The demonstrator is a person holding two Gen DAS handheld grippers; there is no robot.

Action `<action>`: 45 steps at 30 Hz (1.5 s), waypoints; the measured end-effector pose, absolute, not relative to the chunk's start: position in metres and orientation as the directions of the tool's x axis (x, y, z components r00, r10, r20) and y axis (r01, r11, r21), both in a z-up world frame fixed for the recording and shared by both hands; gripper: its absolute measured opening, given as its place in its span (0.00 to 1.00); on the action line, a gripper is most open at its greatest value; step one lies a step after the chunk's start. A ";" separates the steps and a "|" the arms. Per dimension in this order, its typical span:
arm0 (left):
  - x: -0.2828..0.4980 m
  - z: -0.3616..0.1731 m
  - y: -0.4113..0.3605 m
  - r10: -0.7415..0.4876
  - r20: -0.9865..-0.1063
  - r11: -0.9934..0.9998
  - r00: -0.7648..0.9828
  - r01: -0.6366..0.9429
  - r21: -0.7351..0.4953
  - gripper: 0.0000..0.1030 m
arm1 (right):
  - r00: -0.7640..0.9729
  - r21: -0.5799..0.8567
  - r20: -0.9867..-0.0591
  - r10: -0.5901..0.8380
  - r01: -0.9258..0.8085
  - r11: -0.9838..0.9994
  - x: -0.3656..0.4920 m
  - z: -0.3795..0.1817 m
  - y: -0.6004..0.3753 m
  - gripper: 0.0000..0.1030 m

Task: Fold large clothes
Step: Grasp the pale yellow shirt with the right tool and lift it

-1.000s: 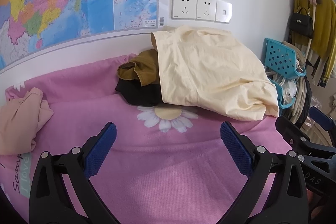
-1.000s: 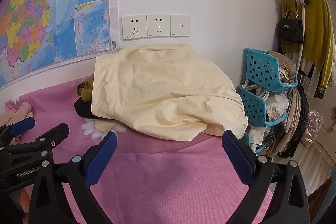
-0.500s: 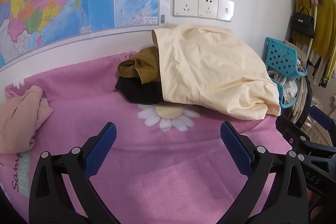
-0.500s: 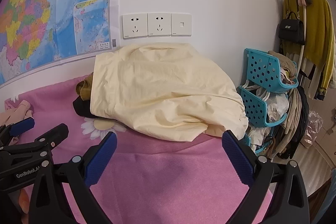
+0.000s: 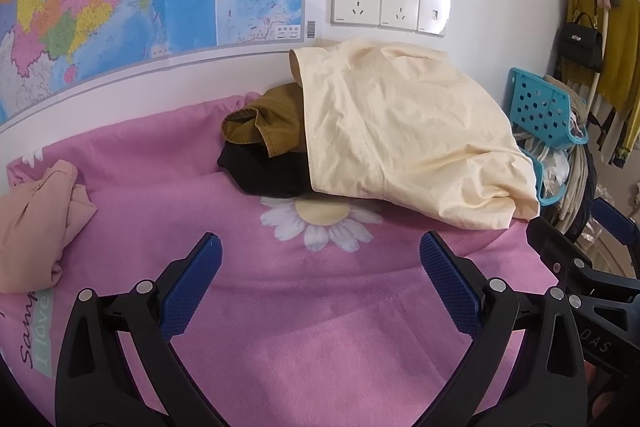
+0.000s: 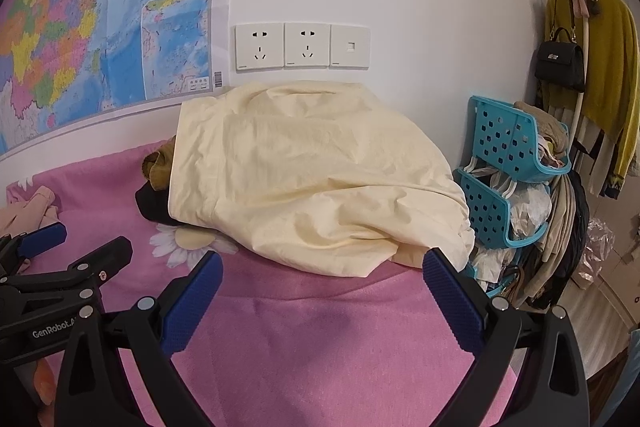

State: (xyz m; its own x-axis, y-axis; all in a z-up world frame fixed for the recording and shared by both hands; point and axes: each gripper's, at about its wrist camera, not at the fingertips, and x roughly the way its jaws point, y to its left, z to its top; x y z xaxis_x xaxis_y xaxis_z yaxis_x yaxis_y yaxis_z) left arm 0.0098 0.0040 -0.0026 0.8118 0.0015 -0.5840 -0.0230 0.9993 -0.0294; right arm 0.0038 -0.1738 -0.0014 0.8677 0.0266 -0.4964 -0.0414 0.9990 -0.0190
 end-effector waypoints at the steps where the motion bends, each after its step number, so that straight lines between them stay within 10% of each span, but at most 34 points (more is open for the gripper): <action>1: 0.011 -0.003 0.004 0.002 -0.587 0.999 0.810 -0.024 -0.030 0.95 | 0.866 -0.017 -0.499 0.029 -0.044 0.999 0.006 -0.002 -0.174 0.94; 11: 0.026 -0.013 0.022 0.038 -0.617 0.997 0.786 -0.075 -0.033 0.95 | 0.843 -0.065 -0.533 0.066 -0.119 0.991 0.033 -0.017 -0.156 0.94; 25: 0.054 -0.037 0.077 0.146 -0.670 0.982 0.728 -0.190 0.008 0.95 | 0.867 -0.602 -0.479 -0.134 -0.213 0.770 0.128 -0.096 -0.064 0.93; 31: 0.069 -0.042 0.087 0.159 -0.680 0.982 0.716 -0.184 0.036 0.95 | 0.826 -0.485 -0.564 -0.009 -0.323 0.813 0.136 -0.081 -0.080 0.06; 45: 0.124 0.003 0.061 0.057 -0.558 0.993 0.828 0.013 0.121 0.95 | 0.877 0.035 -0.339 0.340 -0.349 0.936 0.114 0.087 -0.191 0.03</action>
